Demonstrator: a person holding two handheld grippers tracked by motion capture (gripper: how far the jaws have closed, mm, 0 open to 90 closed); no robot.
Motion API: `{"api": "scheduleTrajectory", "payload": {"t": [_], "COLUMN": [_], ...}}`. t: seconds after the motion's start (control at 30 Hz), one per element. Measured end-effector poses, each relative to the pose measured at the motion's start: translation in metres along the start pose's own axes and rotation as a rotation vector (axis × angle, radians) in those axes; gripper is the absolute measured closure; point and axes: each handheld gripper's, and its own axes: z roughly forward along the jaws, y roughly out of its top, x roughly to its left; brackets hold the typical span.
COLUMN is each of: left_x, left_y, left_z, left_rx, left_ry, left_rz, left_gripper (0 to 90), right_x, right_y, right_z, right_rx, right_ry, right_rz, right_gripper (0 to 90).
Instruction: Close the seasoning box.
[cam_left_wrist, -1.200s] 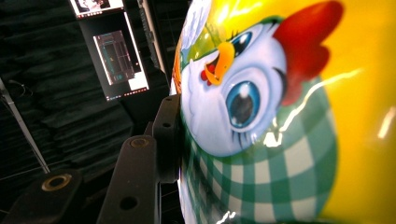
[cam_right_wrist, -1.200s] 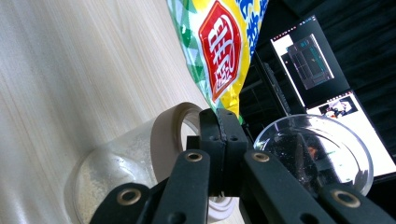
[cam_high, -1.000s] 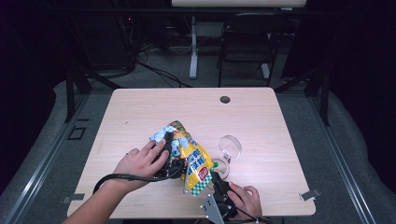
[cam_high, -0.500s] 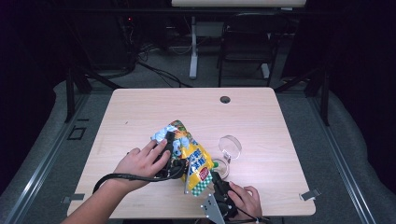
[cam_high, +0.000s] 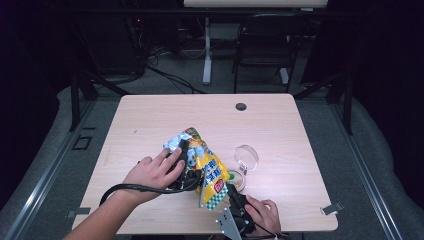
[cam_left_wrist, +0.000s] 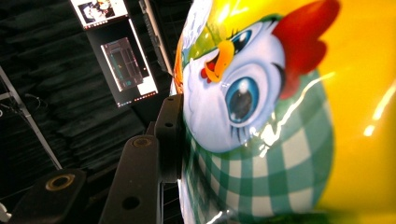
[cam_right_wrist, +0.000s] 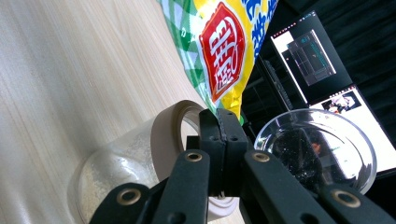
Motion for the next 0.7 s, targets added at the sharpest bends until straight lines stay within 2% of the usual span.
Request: {"api": "scheduleTrajectory", "payload": {"t": [0.03, 0.07, 0.2, 0.33, 0.47, 0.57, 0.63, 0.7], "left_x": [0.0002, 0.0013, 0.0027, 0.0052, 0.0067, 0.0075, 0.0088, 0.0088], "left_y": [0.0003, 0.0006, 0.0015, 0.0025, 0.0034, 0.0041, 0.0048, 0.0051], "left_z": [0.0000, -0.0001, 0.0000, -0.0001, 0.0000, 0.0003, 0.0000, 0.0002], "left_rx": [-0.001, 0.003, -0.002, 0.004, 0.003, 0.001, 0.009, 0.004], "left_ry": [0.004, -0.005, 0.006, -0.008, 0.005, 0.004, -0.011, -0.009], "left_rz": [0.001, 0.006, 0.017, 0.029, 0.039, 0.042, 0.051, 0.048], "left_gripper": [62.3, 62.3, 62.4, 62.4, 62.4, 62.4, 62.5, 62.4], "right_x": [0.0018, 0.0012, 0.0004, 0.0015, 0.0010, 0.0004, -0.0001, 0.0009], "right_y": [-0.0012, -0.0011, -0.0007, -0.0017, -0.0019, -0.0021, -0.0020, -0.0029], "right_z": [0.0019, 0.0015, 0.0001, 0.0019, 0.0016, 0.0013, 0.0008, 0.0025], "right_rx": [-0.027, -0.023, -0.010, -0.039, -0.037, -0.033, -0.025, -0.048], "right_ry": [0.004, 0.003, 0.003, 0.005, 0.007, 0.005, 0.004, 0.011], "right_rz": [0.030, 0.026, 0.022, 0.047, 0.049, 0.049, 0.043, 0.062], "right_gripper": [90.0, 90.0, 90.0, 90.0, 90.0, 90.0, 90.0, 90.0]}}
